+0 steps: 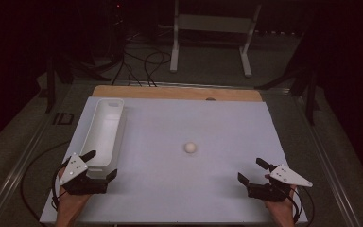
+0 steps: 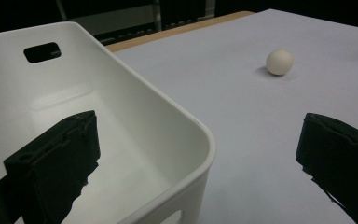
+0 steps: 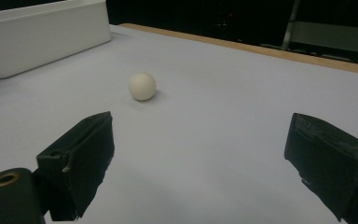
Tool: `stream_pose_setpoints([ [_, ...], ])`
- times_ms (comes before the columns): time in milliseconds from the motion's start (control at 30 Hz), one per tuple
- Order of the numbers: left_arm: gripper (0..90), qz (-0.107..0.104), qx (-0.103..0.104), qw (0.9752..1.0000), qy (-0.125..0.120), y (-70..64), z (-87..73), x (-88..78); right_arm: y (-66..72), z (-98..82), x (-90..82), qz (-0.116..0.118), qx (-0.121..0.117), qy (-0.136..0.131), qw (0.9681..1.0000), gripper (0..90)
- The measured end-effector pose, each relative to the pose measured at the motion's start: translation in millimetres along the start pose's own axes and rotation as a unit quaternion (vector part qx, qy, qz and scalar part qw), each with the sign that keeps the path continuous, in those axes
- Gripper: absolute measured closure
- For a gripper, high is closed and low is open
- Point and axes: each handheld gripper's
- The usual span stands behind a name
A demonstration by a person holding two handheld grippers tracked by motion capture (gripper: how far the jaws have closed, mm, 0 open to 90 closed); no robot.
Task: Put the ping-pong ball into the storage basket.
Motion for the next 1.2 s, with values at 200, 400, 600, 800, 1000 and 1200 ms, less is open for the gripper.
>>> stream_pose_setpoints([
  [200,0.1,0.001,0.001,1.0,0.0,-0.4,0.1,0.0,-0.1,-0.6,0.3,0.0,0.001,0.001,1.0,7.8],
  [400,0.1,0.001,0.002,1.0,-0.002,-0.5,0.1,-0.4,-0.1,0.0,0.4,0.0,0.001,0.001,1.0,7.8],
  [600,0.1,0.001,0.004,1.0,-0.001,-2.4,-0.1,1.9,-1.2,1.7,-0.3,0.0,0.003,0.001,1.0,7.8],
  [800,0.1,0.001,0.004,1.0,-0.001,-3.0,-0.6,2.7,-2.3,3.7,-0.8,-0.001,0.009,0.001,1.0,7.7],
  [1000,0.1,0.0,0.001,1.0,-0.002,-1.9,-2.9,2.2,-1.9,9.2,0.4,0.0,0.009,0.01,0.9999,7.7],
  [1200,0.1,-0.002,0.003,1.0,0.002,-3.0,-4.2,3.1,0.3,16.5,4.8,0.004,0.003,0.02,0.9998,7.7],
])
Point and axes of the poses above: each handheld gripper's, and its own axes: x roughly forward along the jaws, z roughly out of its top, y roughly to its left, and after that the axes turned 1 degree about -y, right-handed
